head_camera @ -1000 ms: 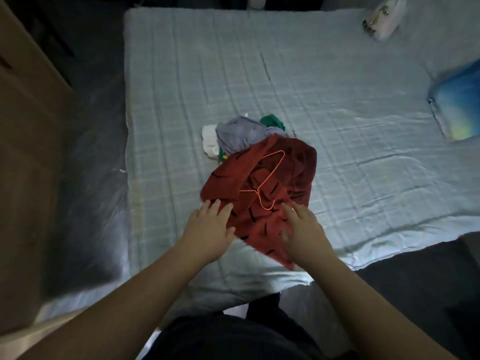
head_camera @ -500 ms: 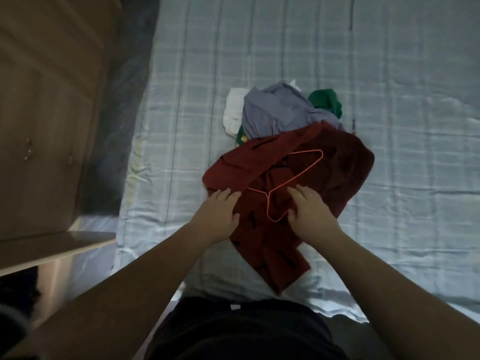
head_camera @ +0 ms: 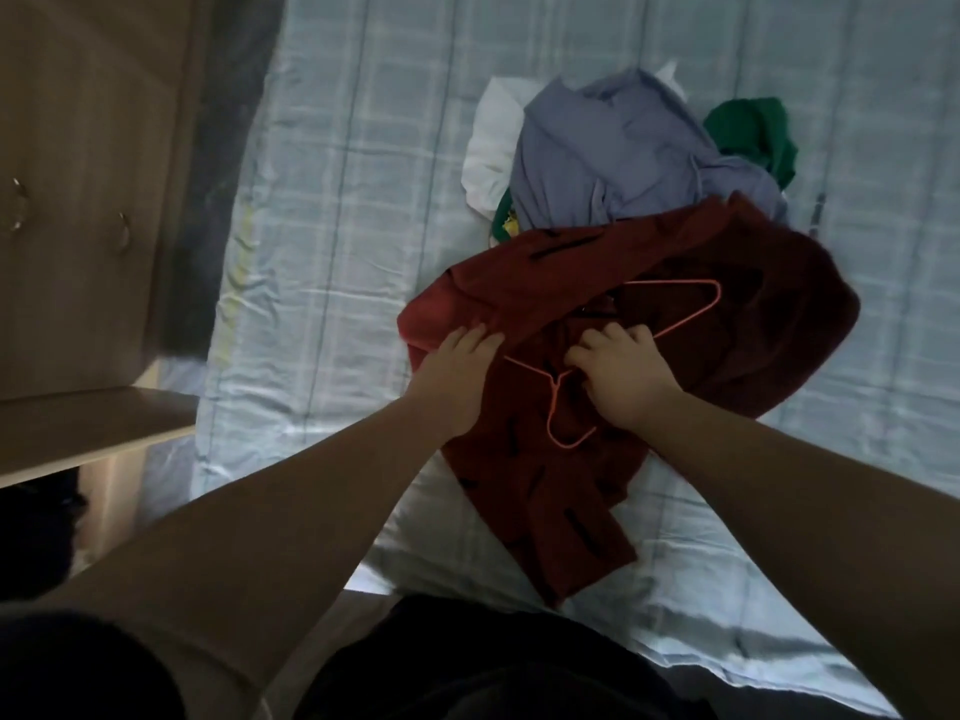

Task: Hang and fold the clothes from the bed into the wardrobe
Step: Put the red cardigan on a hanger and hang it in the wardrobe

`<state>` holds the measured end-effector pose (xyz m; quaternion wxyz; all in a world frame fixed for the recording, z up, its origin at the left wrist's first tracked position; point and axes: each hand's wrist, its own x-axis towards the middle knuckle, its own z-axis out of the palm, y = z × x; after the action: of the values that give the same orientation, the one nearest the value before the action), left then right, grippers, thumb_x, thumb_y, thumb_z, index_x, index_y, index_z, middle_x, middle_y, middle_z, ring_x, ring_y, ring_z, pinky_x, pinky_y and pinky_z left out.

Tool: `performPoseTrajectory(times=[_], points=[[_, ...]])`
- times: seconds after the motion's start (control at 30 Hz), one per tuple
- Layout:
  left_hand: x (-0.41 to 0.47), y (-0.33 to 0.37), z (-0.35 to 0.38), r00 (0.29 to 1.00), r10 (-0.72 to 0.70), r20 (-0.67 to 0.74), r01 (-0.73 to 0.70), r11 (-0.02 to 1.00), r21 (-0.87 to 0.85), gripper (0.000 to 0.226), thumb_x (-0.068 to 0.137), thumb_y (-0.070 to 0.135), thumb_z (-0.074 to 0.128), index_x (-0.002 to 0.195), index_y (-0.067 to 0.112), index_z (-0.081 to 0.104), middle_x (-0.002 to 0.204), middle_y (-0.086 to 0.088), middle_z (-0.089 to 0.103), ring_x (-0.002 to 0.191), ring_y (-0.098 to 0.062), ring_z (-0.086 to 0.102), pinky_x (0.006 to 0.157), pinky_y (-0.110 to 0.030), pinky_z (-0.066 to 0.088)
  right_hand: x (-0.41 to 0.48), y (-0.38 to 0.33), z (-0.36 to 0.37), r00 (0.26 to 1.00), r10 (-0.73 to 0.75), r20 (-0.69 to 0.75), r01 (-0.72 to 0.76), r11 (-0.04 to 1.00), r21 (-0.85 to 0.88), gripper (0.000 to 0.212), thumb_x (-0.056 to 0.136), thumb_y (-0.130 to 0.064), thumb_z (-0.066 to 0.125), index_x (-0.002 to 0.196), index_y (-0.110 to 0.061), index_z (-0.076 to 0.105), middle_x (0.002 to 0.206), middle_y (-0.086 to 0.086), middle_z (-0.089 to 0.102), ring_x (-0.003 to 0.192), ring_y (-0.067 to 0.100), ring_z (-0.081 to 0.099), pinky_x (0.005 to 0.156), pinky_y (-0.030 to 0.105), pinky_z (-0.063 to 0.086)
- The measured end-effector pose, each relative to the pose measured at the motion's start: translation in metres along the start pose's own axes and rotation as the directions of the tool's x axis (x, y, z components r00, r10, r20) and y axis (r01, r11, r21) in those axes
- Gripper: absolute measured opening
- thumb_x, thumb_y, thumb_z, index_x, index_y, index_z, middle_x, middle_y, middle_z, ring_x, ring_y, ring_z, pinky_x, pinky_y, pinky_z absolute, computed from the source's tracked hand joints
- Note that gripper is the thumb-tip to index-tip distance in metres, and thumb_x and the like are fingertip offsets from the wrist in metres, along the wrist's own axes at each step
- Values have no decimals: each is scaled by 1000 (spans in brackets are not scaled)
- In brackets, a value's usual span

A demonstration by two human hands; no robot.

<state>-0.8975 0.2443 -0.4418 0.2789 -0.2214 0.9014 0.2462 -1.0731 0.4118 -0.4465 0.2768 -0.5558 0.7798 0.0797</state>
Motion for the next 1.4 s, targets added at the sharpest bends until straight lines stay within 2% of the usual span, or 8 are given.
performPoseTrajectory(times=[0.23, 0.37, 0.53, 0.67, 0.8, 0.9, 1.07, 1.4], points=[[-15, -21, -15, 965, 67, -253, -107, 983, -150, 70, 79, -7, 57, 146, 5, 45, 146, -16, 51, 135, -38, 46, 114, -48, 34, -7, -16, -8, 967, -3, -256, 57, 978, 200, 15, 93, -35, 60, 101, -25, 67, 95, -1, 60, 92, 27, 55, 81, 42, 38], [-18, -29, -49, 911, 125, -394, -195, 970, -142, 48, 78, -2, 64, 125, 7, 65, 117, -15, 70, 106, -37, 66, 97, -45, 50, -10, -24, -41, 868, 120, -481, 68, 932, 356, 11, 93, -30, 61, 99, -23, 68, 92, -2, 60, 83, 24, 53, 72, 37, 36], [-11, -36, -80, 942, 39, -333, -144, 944, -297, 29, 92, 18, 64, 121, 15, 65, 111, -7, 69, 102, -24, 63, 86, -24, 39, -5, -30, -70, 771, 306, -559, 45, 849, 527, 10, 89, -20, 67, 94, -15, 73, 88, 4, 66, 82, 29, 55, 73, 45, 45], [-8, -37, -86, 940, 15, -340, -128, 941, -313, 26, 92, 25, 68, 113, 11, 70, 102, -10, 68, 96, -24, 61, 80, -22, 34, -1, -25, -75, 747, 323, -581, 66, 834, 548, 8, 90, -14, 66, 94, -12, 73, 87, 7, 64, 81, 32, 56, 76, 46, 44], [-8, -38, -90, 911, 36, -410, -197, 913, -357, 18, 92, 30, 61, 100, 16, 68, 85, 7, 59, 84, -16, 57, 71, -17, 29, 4, -11, -83, 719, 288, -633, 51, 887, 460, 21, 88, -16, 65, 108, -15, 71, 101, 6, 66, 95, 32, 57, 87, 44, 44], [-4, -40, -94, 881, -34, -472, -177, 901, -395, 15, 94, 27, 59, 99, 14, 66, 86, 6, 59, 82, -10, 52, 73, -20, 32, 4, -3, -86, 705, 409, -579, -89, 861, 500, 50, 79, -6, 63, 128, -11, 60, 127, 12, 59, 118, 33, 50, 106, 45, 38], [1, -47, -100, 892, -106, -439, -101, 901, -422, 10, 95, 21, 62, 99, 13, 67, 90, -2, 67, 85, -16, 56, 77, -26, 38, -1, 21, -81, 631, 690, -354, -166, 566, 808, 58, 75, 6, 56, 132, -3, 55, 129, 21, 56, 124, 35, 50, 112, 40, 35], [22, -49, -93, 881, -180, -439, -16, 913, -407, 5, 94, 23, 63, 97, 20, 65, 84, 7, 61, 81, -15, 55, 73, -29, 37, -1, 77, -64, 651, 743, -154, -293, 434, 852, 71, 70, 9, 54, 139, -8, 52, 138, 16, 55, 132, 30, 47, 116, 39, 32]])
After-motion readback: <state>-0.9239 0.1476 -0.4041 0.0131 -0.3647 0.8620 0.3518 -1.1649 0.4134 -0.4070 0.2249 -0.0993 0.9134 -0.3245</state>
